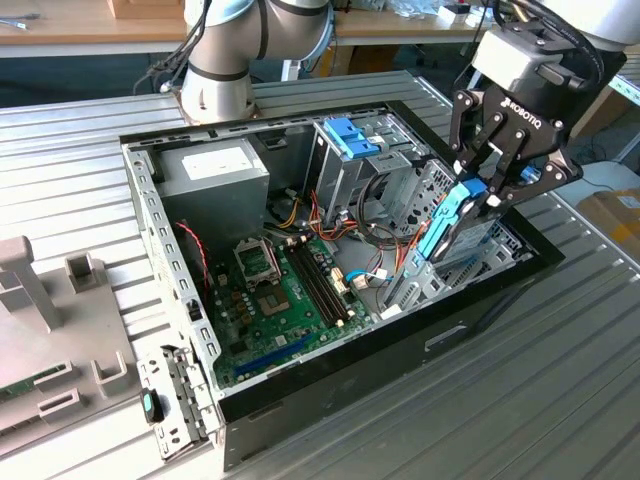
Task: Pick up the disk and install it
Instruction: 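Insert the disk into the insertion slot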
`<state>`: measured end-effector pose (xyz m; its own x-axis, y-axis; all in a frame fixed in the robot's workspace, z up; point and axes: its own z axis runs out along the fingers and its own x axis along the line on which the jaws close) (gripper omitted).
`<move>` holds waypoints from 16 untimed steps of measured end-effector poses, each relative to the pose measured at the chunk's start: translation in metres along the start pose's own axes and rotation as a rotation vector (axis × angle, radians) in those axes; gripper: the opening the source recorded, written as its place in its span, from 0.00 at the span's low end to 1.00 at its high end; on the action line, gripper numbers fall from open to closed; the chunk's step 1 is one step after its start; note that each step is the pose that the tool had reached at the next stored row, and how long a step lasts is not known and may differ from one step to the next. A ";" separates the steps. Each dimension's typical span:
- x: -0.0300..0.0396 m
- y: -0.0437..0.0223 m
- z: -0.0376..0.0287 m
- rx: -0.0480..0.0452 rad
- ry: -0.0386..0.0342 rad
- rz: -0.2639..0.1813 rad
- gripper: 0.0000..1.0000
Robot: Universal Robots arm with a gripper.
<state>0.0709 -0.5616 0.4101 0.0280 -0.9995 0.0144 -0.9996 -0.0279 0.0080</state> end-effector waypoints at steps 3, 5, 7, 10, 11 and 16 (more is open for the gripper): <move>0.0000 0.0000 0.0001 0.0001 -0.0001 0.000 0.38; 0.0000 0.0000 0.0001 0.0000 0.0002 0.000 0.44; 0.0000 0.0000 0.0002 0.0000 -0.0001 0.000 0.50; 0.0000 0.0000 0.0002 0.0000 0.0000 0.000 0.50; 0.0000 0.0000 0.0003 0.0000 -0.0001 0.000 0.50; 0.0000 0.0000 0.0008 0.0000 0.0000 0.000 0.50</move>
<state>0.0710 -0.5616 0.4093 0.0280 -0.9995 0.0144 -0.9996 -0.0279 0.0080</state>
